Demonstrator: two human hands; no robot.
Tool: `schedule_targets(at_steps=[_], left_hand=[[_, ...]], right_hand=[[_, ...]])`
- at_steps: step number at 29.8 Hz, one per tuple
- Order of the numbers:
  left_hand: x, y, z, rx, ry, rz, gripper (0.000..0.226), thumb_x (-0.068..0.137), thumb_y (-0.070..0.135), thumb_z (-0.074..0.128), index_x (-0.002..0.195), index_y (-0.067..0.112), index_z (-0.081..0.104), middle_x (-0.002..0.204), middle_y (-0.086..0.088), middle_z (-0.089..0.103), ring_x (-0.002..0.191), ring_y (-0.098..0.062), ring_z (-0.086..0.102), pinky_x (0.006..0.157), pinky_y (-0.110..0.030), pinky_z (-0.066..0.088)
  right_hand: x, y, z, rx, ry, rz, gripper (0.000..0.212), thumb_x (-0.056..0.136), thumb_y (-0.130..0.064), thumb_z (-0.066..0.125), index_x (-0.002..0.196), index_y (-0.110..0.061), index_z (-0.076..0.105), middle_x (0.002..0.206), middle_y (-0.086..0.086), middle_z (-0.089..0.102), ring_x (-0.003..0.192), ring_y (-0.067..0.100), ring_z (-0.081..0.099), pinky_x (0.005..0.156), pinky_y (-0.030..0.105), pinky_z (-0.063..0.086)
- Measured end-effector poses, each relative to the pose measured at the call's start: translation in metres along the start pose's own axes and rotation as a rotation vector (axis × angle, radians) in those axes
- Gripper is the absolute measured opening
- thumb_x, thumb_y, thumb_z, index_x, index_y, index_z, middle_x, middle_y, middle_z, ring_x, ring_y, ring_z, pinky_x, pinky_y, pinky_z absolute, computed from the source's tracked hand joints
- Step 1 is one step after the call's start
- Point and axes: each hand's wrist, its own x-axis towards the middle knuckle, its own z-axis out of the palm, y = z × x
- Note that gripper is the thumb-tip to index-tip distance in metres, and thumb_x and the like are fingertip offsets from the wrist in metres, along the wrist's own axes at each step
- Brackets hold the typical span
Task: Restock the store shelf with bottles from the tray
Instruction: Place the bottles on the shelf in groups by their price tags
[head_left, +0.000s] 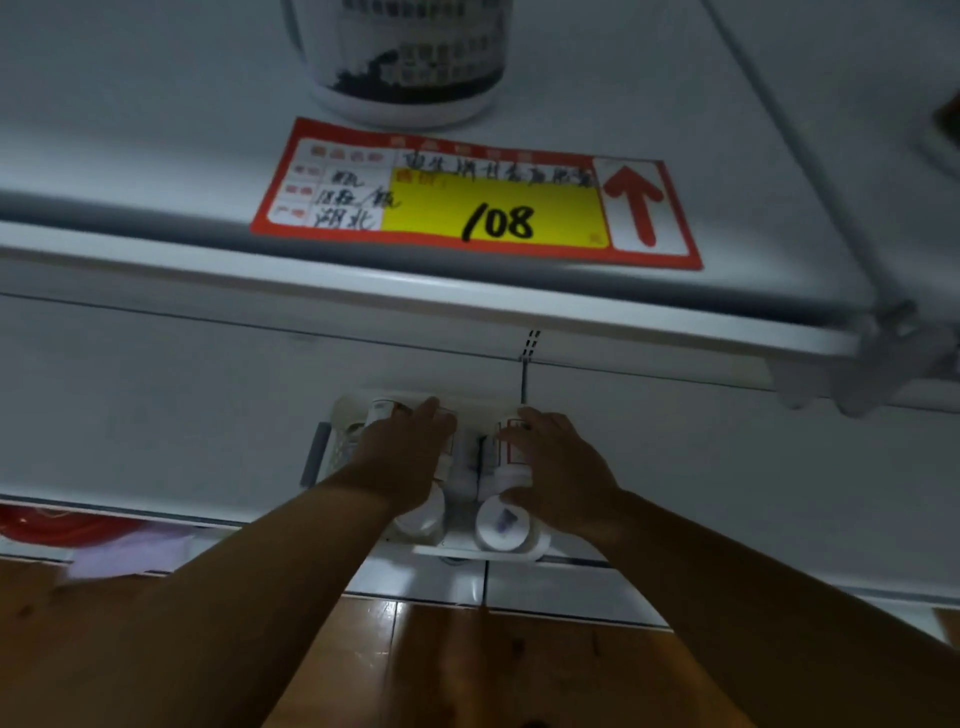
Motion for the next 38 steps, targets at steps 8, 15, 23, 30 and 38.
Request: schedule_targets(at_steps=[8, 15, 23, 30, 38], left_hand=[[0.013, 0.0, -0.004, -0.032, -0.055, 0.037, 0.072, 0.071, 0.025, 0.074, 0.134, 0.015, 0.039, 0.137, -0.011, 0.036, 0.125, -0.03, 0.038, 0.098, -0.043, 0.043], [0.007, -0.017, -0.003, -0.14, 0.121, 0.096, 0.07, 0.065, 0.046, 0.073, 0.122, 0.015, 0.046, 0.119, -0.01, 0.043, 0.104, -0.029, 0.052, 0.08, -0.036, 0.047], [-0.05, 0.016, -0.051, -0.942, 0.048, -0.112, 0.012, 0.084, 0.036, 0.064, 0.091, 0.027, 0.059, 0.095, -0.005, 0.062, 0.082, -0.021, 0.06, 0.072, -0.03, 0.046], [-0.151, 0.052, -0.144, -1.46, -0.236, -0.154, 0.031, 0.087, 0.041, 0.052, 0.087, 0.018, 0.073, 0.089, -0.012, 0.074, 0.085, -0.028, 0.067, 0.069, -0.037, 0.053], [-0.231, 0.087, -0.255, -1.439, -0.434, -0.071, 0.063, 0.061, 0.061, 0.061, 0.097, 0.01, 0.069, 0.087, -0.017, 0.073, 0.074, -0.028, 0.071, 0.057, -0.033, 0.058]], right_hand=[[-0.004, 0.003, 0.002, 0.137, 0.098, 0.02, 0.074, 0.072, -0.043, 0.074, 0.137, -0.024, 0.044, 0.15, 0.004, 0.033, 0.138, 0.021, 0.027, 0.11, 0.032, 0.025], [-0.007, -0.007, -0.006, 0.515, 0.19, 0.175, 0.064, 0.065, -0.044, 0.079, 0.121, -0.023, 0.056, 0.119, 0.0, 0.055, 0.104, 0.013, 0.055, 0.086, 0.023, 0.042], [-0.07, -0.035, -0.077, 1.227, 0.023, 0.505, 0.021, 0.078, -0.039, 0.069, 0.09, -0.021, 0.069, 0.085, 0.0, 0.072, 0.07, 0.009, 0.069, 0.059, 0.019, 0.053], [-0.173, -0.097, -0.156, 1.514, -0.037, 0.63, 0.043, 0.077, -0.044, 0.063, 0.109, -0.015, 0.064, 0.103, 0.014, 0.069, 0.093, 0.028, 0.066, 0.072, 0.033, 0.053], [-0.263, -0.155, -0.248, 1.59, 0.011, 0.563, 0.065, 0.068, -0.052, 0.063, 0.117, -0.01, 0.055, 0.102, 0.022, 0.065, 0.074, 0.029, 0.072, 0.064, 0.035, 0.061]])
